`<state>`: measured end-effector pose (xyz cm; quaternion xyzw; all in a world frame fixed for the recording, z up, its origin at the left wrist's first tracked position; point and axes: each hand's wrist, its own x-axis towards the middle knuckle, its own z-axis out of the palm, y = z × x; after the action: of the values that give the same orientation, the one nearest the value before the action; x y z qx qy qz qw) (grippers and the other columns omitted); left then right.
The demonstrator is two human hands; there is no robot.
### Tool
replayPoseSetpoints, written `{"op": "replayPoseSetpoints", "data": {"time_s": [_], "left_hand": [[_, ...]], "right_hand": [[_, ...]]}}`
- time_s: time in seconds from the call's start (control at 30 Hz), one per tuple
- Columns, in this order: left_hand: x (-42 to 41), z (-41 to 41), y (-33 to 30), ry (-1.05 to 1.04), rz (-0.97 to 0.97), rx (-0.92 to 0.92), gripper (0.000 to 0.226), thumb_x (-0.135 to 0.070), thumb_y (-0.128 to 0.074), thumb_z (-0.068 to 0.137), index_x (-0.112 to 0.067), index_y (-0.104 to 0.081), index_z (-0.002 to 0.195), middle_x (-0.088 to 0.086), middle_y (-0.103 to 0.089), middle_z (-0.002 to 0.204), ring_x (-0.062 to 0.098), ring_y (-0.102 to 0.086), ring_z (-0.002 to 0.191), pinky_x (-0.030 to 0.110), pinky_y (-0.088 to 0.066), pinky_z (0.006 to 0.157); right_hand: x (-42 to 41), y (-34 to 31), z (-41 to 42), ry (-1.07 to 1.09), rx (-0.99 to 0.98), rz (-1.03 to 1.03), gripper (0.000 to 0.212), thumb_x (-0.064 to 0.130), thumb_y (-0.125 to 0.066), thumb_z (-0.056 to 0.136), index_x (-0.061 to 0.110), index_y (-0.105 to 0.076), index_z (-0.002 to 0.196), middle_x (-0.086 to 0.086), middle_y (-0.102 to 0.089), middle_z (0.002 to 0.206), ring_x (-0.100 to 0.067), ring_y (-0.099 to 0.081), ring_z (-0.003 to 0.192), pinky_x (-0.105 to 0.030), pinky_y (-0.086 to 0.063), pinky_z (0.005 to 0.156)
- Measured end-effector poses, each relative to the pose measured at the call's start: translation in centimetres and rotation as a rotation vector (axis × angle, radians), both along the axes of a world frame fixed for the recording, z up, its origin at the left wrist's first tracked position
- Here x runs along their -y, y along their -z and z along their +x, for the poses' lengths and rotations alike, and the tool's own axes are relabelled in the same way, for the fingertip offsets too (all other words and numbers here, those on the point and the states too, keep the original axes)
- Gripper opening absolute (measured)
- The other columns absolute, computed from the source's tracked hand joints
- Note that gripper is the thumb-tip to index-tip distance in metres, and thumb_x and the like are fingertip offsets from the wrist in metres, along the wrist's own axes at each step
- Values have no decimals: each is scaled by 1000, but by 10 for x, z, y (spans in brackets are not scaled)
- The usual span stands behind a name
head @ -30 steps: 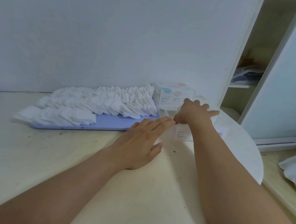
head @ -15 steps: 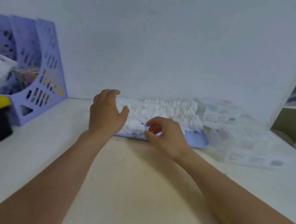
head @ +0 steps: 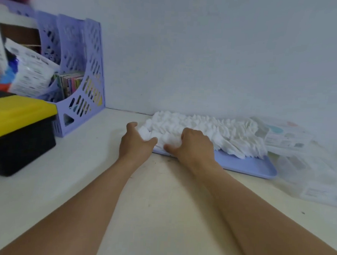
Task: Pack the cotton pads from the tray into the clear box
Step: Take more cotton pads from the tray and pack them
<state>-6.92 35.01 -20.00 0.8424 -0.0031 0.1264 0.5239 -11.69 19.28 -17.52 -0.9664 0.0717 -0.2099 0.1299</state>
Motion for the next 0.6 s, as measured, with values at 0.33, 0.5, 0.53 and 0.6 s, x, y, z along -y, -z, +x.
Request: {"op": "replayPoseSetpoints", "data": {"time_s": [0.33,0.5,0.53,0.6], "left_hand": [[-6,4,0,8,-21,51,49,-13,-66,86,-18,-53,132,1,-60,103,21,-58,85,27,-42,66],[-4,2,-1,-6,11,67,34,-17,-66,86,-20,-61,119,0,-67,99,21,-59,85,26,-40,63],[-4,2,-2,-12,13,69,33,-17,-64,87,-20,-62,119,2,-68,102,22,-60,87,27,-41,66],[-4,1,-4,-19,14,72,32,-17,-63,88,-19,-62,120,4,-69,105,23,-61,88,28,-42,69]], "right_hand": [[-11,-28,20,-154,-124,-451,39,47,-70,83,16,-47,79,2,-48,76,-23,-54,70,-29,-26,51],[-15,-30,20,-199,-123,-524,26,36,-66,89,16,-50,91,2,-37,74,-24,-48,73,-32,-34,63],[-16,-31,20,-196,-123,-517,27,35,-67,89,16,-48,91,2,-36,73,-24,-48,73,-32,-35,64],[-17,-32,19,-189,-123,-496,25,31,-67,89,15,-47,88,2,-36,72,-22,-47,69,-31,-34,60]]}}
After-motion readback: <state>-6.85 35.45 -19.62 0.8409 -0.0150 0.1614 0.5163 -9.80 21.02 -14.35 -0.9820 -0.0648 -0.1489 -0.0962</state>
